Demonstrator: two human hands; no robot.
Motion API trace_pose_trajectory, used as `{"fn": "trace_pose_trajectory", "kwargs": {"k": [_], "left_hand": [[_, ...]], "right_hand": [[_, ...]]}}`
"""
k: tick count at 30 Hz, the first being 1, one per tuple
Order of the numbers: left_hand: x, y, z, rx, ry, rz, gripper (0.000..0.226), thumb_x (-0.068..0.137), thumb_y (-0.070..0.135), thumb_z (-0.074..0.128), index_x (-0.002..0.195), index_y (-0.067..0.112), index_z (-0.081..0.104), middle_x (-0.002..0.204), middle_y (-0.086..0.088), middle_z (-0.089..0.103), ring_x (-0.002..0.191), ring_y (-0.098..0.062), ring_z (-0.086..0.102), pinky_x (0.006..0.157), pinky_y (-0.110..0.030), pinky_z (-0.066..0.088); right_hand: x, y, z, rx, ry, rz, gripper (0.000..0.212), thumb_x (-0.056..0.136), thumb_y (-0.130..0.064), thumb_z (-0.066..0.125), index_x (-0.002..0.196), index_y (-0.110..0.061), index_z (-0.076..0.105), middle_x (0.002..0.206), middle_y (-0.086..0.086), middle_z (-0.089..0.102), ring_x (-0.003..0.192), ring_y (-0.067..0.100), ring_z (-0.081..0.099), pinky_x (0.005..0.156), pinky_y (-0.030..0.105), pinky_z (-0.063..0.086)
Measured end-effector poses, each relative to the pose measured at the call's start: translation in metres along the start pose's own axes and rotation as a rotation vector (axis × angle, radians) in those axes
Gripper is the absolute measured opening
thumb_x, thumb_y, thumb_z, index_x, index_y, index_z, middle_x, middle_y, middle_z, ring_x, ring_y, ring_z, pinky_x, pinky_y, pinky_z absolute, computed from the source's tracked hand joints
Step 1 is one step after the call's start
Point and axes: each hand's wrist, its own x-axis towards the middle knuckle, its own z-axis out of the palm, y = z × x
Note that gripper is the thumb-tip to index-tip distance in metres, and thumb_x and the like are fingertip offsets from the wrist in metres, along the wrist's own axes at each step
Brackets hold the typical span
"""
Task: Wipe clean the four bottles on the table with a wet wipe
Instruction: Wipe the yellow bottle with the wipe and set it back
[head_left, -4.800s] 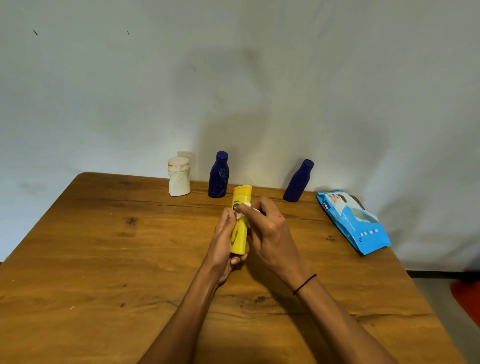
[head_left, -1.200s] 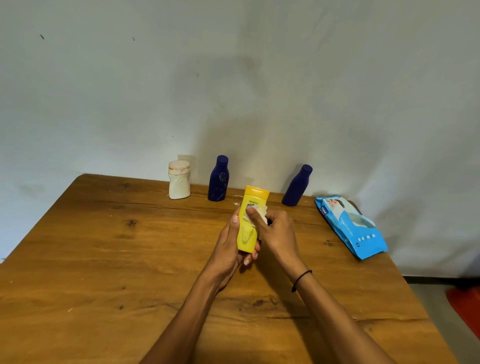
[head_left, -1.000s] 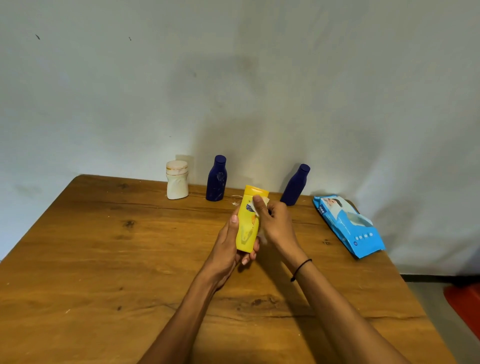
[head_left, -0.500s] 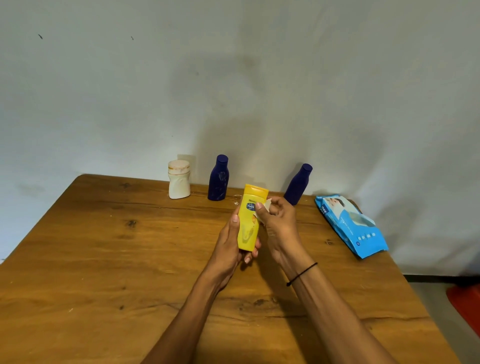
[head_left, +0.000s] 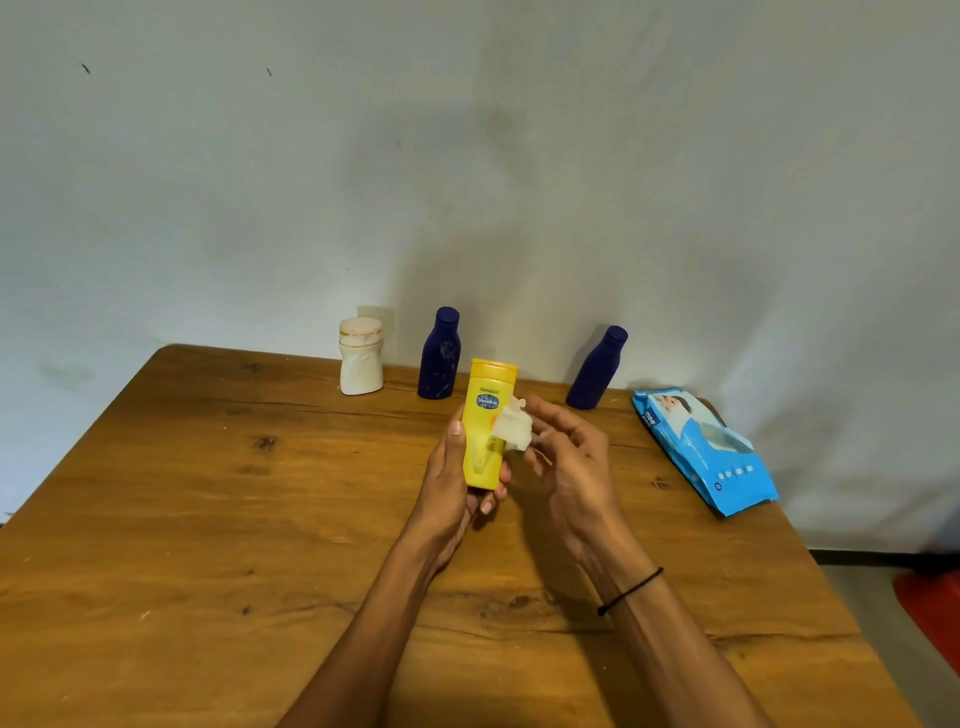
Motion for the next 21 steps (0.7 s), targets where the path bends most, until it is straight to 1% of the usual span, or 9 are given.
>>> {"fn": "trace_pose_trajectory", "kwargs": {"k": [2, 4, 7, 9, 11, 14, 17, 19, 21], "left_hand": [[0.000, -0.001, 0.001, 0.006, -0.007, 0.001, 0.050, 0.109, 0.055, 0.031, 0.150, 0.031, 0.047, 0.084, -0.015, 0.066, 0.066, -0.021, 0.059, 0.048, -0.026, 0.044], [-0.001, -0.001, 0.003, 0.019, -0.028, 0.007, 0.050, 0.110, 0.055, 0.031, 0.152, 0.033, 0.046, 0.086, -0.017, 0.066, 0.067, -0.022, 0.060, 0.048, -0.027, 0.044], [-0.002, -0.002, 0.005, 0.050, -0.068, 0.020, 0.051, 0.109, 0.056, 0.030, 0.153, 0.034, 0.044, 0.086, -0.019, 0.065, 0.067, -0.024, 0.060, 0.050, -0.030, 0.044], [-0.002, -0.002, 0.006, 0.052, -0.085, 0.022, 0.050, 0.110, 0.056, 0.030, 0.153, 0.035, 0.044, 0.086, -0.019, 0.065, 0.067, -0.026, 0.059, 0.051, -0.031, 0.044], [-0.003, -0.002, 0.006, 0.049, -0.105, 0.024, 0.050, 0.109, 0.056, 0.030, 0.152, 0.037, 0.045, 0.087, -0.019, 0.065, 0.068, -0.027, 0.059, 0.050, -0.030, 0.044], [-0.004, 0.000, 0.007, 0.049, -0.129, 0.031, 0.050, 0.108, 0.057, 0.030, 0.153, 0.041, 0.043, 0.086, -0.018, 0.066, 0.067, -0.025, 0.059, 0.049, -0.029, 0.044], [-0.005, -0.001, 0.007, 0.053, -0.126, 0.032, 0.049, 0.108, 0.057, 0.029, 0.153, 0.042, 0.042, 0.085, -0.018, 0.066, 0.067, -0.024, 0.060, 0.049, -0.029, 0.044], [-0.004, -0.001, 0.005, 0.049, -0.111, 0.028, 0.049, 0.109, 0.056, 0.029, 0.153, 0.042, 0.042, 0.086, -0.018, 0.066, 0.067, -0.025, 0.060, 0.050, -0.030, 0.044], [-0.003, -0.001, 0.004, 0.050, -0.105, 0.019, 0.050, 0.108, 0.057, 0.030, 0.154, 0.041, 0.041, 0.086, -0.019, 0.066, 0.068, -0.025, 0.060, 0.050, -0.030, 0.044]], "right_hand": [[0.000, 0.002, -0.002, -0.116, 0.016, -0.055, 0.022, 0.103, -0.004, 0.059, 0.119, -0.012, 0.072, 0.105, -0.004, 0.079, 0.091, 0.005, 0.076, 0.076, 0.027, 0.064], [0.002, 0.004, 0.001, -0.163, 0.028, -0.070, 0.020, 0.097, -0.005, 0.068, 0.116, -0.011, 0.069, 0.096, -0.003, 0.078, 0.077, 0.001, 0.075, 0.062, 0.022, 0.062], [0.010, 0.009, 0.007, -0.169, 0.056, -0.048, 0.032, 0.086, -0.024, 0.081, 0.113, -0.010, 0.071, 0.105, 0.009, 0.078, 0.085, 0.021, 0.078, 0.070, 0.040, 0.064], [0.015, 0.011, 0.011, -0.164, 0.078, -0.041, 0.041, 0.080, -0.037, 0.081, 0.108, -0.009, 0.072, 0.103, 0.012, 0.079, 0.082, 0.027, 0.076, 0.069, 0.040, 0.062], [0.021, 0.010, 0.014, -0.163, 0.135, -0.034, 0.036, 0.086, -0.039, 0.077, 0.103, -0.007, 0.074, 0.098, 0.011, 0.079, 0.081, 0.025, 0.077, 0.066, 0.037, 0.063], [0.033, 0.005, 0.018, -0.186, 0.184, -0.042, 0.039, 0.097, -0.041, 0.066, 0.100, -0.004, 0.074, 0.090, 0.008, 0.079, 0.075, 0.012, 0.077, 0.058, 0.019, 0.056], [0.039, 0.001, 0.019, -0.205, 0.188, -0.063, 0.037, 0.099, -0.037, 0.065, 0.101, -0.001, 0.075, 0.089, 0.007, 0.079, 0.072, 0.005, 0.075, 0.056, 0.015, 0.053], [0.036, 0.001, 0.018, -0.162, 0.142, -0.043, 0.025, 0.099, -0.025, 0.069, 0.111, -0.004, 0.073, 0.100, 0.007, 0.079, 0.080, 0.006, 0.077, 0.061, 0.017, 0.056], [0.032, 0.004, 0.016, -0.096, 0.090, 0.003, 0.025, 0.096, -0.014, 0.072, 0.120, -0.007, 0.068, 0.107, 0.006, 0.079, 0.089, 0.010, 0.078, 0.066, 0.021, 0.060]]}}
